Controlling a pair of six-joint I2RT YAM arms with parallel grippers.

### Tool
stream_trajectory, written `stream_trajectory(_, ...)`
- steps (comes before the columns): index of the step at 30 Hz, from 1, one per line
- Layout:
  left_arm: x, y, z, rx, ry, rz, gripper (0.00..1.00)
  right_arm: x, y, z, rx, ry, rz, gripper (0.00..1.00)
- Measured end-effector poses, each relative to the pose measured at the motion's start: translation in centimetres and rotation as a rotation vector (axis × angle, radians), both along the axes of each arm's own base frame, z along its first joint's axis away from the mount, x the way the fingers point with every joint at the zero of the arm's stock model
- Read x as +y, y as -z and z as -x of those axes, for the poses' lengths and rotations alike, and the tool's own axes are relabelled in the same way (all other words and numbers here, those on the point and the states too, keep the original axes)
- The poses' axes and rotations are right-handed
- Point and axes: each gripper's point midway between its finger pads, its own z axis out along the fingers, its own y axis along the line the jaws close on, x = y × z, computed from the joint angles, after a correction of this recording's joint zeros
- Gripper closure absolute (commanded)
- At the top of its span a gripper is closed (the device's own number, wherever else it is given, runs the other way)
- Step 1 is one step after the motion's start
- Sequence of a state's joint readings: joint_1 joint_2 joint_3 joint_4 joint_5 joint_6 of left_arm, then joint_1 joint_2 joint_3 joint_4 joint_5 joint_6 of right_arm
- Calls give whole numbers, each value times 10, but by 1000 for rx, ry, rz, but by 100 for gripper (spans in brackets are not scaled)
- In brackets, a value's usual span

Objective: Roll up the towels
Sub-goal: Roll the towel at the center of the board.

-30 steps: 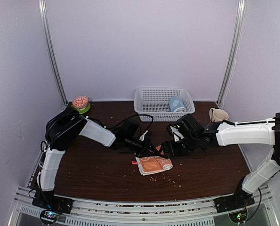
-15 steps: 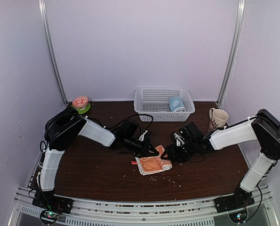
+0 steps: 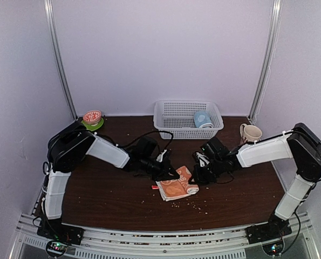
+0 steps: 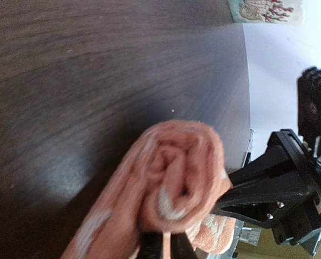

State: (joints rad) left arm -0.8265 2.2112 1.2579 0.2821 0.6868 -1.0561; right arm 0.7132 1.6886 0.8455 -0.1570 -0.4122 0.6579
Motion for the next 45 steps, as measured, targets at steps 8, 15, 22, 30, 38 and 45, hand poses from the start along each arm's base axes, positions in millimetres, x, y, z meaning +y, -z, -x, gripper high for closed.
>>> stream_trajectory(8,21,-12,11,0,-38,-29,72,-9,-26,-4,-130,-51,340,100)
stream_trajectory(15,53,-21,35,0,-78,-38,72,-17,-13,0,-190,-95,668,100)
stream_trajectory(22,74,-12,48,19,-116,-52,72,-7,-20,-2,-288,-108,890,100)
stream_trajectory(30,72,-20,46,3,-133,-6,72,4,-24,8,-359,-132,999,100)
stream_trajectory(38,57,-40,37,-6,-138,77,75,2,-20,14,-366,-106,970,100)
stream_trajectory(45,34,-47,31,1,-115,123,78,7,-21,16,-365,-93,913,100)
